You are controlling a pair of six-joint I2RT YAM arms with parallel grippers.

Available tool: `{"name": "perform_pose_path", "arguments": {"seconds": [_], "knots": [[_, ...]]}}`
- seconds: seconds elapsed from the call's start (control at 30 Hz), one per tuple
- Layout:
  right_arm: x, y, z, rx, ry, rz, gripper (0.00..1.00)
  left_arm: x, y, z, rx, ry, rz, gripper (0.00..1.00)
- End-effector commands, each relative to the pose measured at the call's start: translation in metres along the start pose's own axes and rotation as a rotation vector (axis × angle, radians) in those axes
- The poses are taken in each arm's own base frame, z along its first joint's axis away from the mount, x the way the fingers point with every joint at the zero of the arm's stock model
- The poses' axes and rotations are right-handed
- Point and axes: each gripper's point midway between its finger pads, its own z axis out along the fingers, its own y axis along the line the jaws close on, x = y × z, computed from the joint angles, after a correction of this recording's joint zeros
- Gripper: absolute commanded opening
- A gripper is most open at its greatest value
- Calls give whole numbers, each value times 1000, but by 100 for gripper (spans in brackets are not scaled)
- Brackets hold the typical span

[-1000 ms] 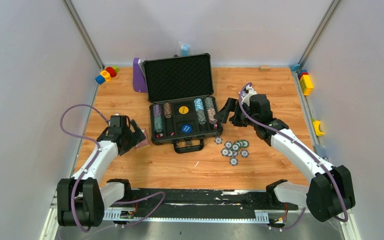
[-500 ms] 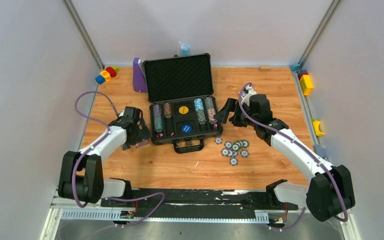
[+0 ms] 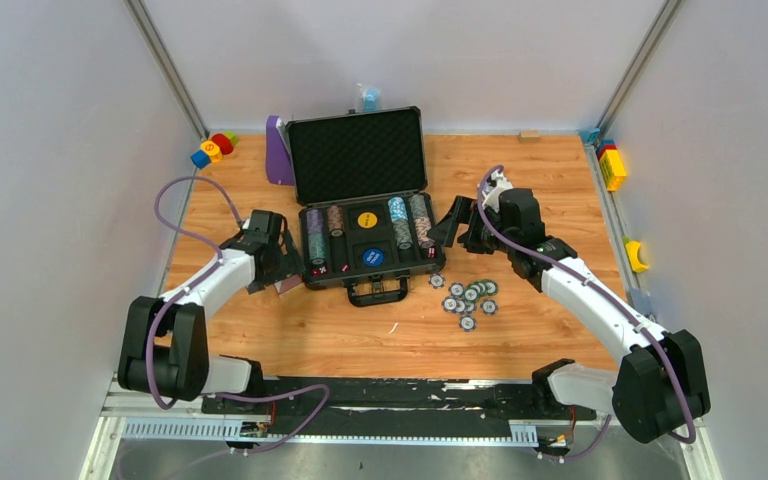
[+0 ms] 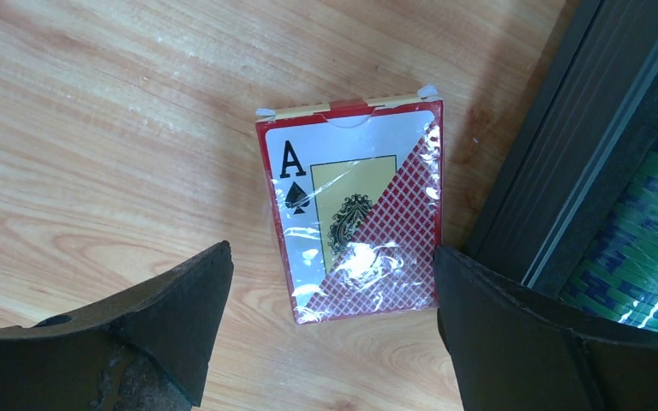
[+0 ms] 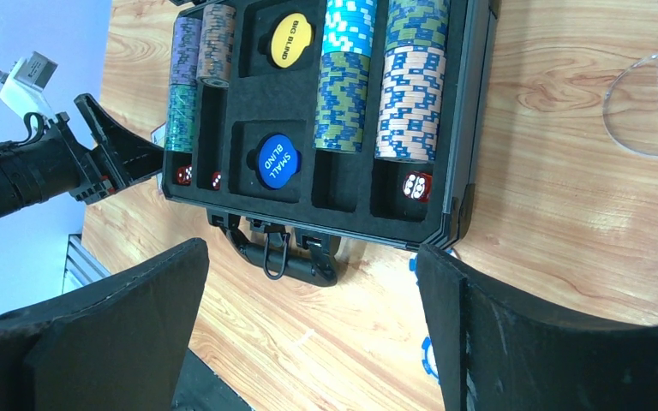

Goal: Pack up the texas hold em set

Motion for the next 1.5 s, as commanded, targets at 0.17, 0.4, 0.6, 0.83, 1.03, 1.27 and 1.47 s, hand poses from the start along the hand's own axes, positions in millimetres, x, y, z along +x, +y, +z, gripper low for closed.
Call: {"name": "perform_pose_path", "arguments": {"seconds": [0.17, 0.4, 0.6, 0.83, 1.03, 1.27, 1.47], "knots": [[-15, 13, -5, -41, -32, -37, 93, -18, -2, -17, 34, -90, -1, 97], [-14, 14, -6, -47, -30, -36, 93, -11, -5, 0, 4, -32, -39, 99], [-13, 14, -9, -48, -35, -40, 93, -10, -11, 10, 16, -28, -81, 98], [-14, 16, -10, -51, -35, -44, 93, -8, 0, 12, -43, -33, -96, 92], [-14, 16, -11, -54, -37, -48, 93, -6, 11, 9, -73, -49, -158, 77], [-14, 17, -13, -53, -41, -50, 93, -13, 31, -5, -135, -95, -182, 69], [-14, 18, -12, -59, -37, -50, 93, -19, 28, -14, -92, -129, -156, 77]]}}
